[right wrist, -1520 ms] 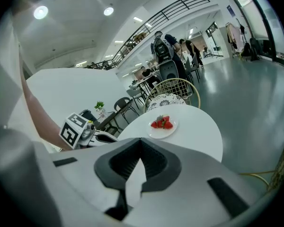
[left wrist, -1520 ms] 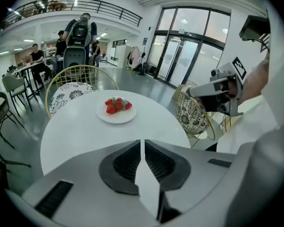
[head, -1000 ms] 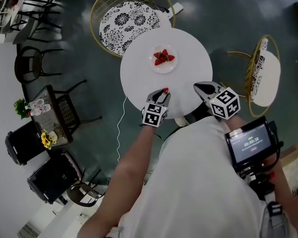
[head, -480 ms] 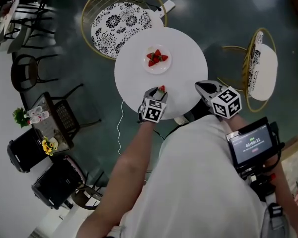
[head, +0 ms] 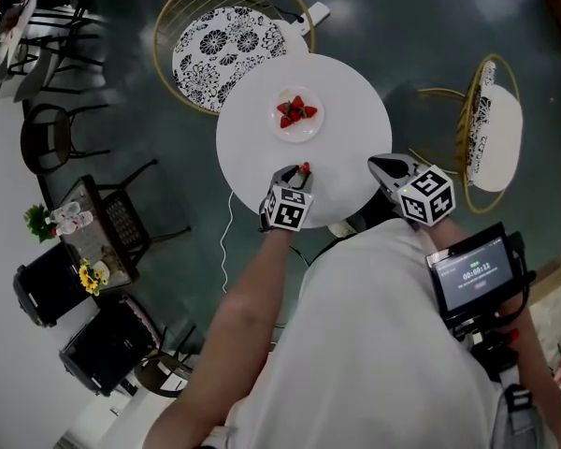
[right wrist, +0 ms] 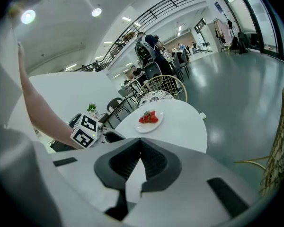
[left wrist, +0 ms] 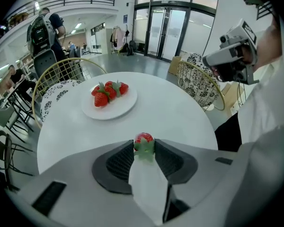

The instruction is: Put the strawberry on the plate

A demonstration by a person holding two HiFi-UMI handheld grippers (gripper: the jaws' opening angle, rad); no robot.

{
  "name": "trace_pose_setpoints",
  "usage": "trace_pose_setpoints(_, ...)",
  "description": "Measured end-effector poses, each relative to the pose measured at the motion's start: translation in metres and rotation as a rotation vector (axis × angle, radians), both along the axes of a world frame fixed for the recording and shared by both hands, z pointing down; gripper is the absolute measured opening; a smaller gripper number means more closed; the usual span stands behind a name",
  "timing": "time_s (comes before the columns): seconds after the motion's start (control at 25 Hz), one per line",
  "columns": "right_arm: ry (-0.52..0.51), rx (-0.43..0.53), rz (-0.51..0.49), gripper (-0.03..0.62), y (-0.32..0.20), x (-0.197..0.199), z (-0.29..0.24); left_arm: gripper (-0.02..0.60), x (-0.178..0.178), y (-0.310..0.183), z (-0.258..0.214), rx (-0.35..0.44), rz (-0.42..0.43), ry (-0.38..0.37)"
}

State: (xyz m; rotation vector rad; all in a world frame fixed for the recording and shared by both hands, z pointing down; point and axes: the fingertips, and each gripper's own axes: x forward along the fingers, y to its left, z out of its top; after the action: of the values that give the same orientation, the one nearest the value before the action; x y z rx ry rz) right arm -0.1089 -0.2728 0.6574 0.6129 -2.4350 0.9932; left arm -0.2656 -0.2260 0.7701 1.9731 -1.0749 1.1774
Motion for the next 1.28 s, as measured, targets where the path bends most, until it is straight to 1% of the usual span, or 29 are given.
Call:
trace_pose_setpoints(0.16, -0.006, 0.005, 0.001, 0.005, -0.003, -0.003, -0.003, 0.146, -0.001, -0.010, -0.012, 0.045, -0.034, 0.031)
trace_pose_setpoints(0.32, -0.011, 0.011, 0.008, 0.005, -0.007, -0.003, -0.005, 0.146, 0.003, -0.031, -0.028, 0.130, -0.047, 0.063)
trace_pose_setpoints(0.4, -0.011, 0.012, 0.012, 0.005, -0.009, -0.003, -0.006, 0.146, 0.002, -0.040, -0.033, 0.141, -0.059, 0.058)
trace_pose_setpoints(0.56, -0.006, 0.006, 0.023, 0.005, -0.007, 0.000, -0.004, 0.144, -0.005, -0.058, -0.039, 0.151, -0.120, 0.056)
trace_pose_setpoints(0.64, -0.003, -0.001, 0.029, 0.005, -0.006, 0.002, -0.002, 0.144, -0.004, -0.066, -0.041, 0.145, -0.127, 0.062)
trace_pose_setpoints(0.8, -0.001, -0.010, 0.041, 0.005, -0.004, 0.005, 0.000, 0.144, -0.005, -0.075, -0.039, 0.120, -0.110, 0.042)
trace_pose_setpoints(1.08, 0.000, -0.019, 0.052, 0.005, -0.004, 0.006, -0.001, 0.143, -0.011, -0.084, -0.032, 0.074, -0.142, 0.012)
trace_pose_setpoints(1.28, -0.009, -0.035, 0.049, 0.005, -0.030, 0.023, 0.016, 0.143, 0.003, -0.114, -0.013, 0.065, -0.177, -0.014)
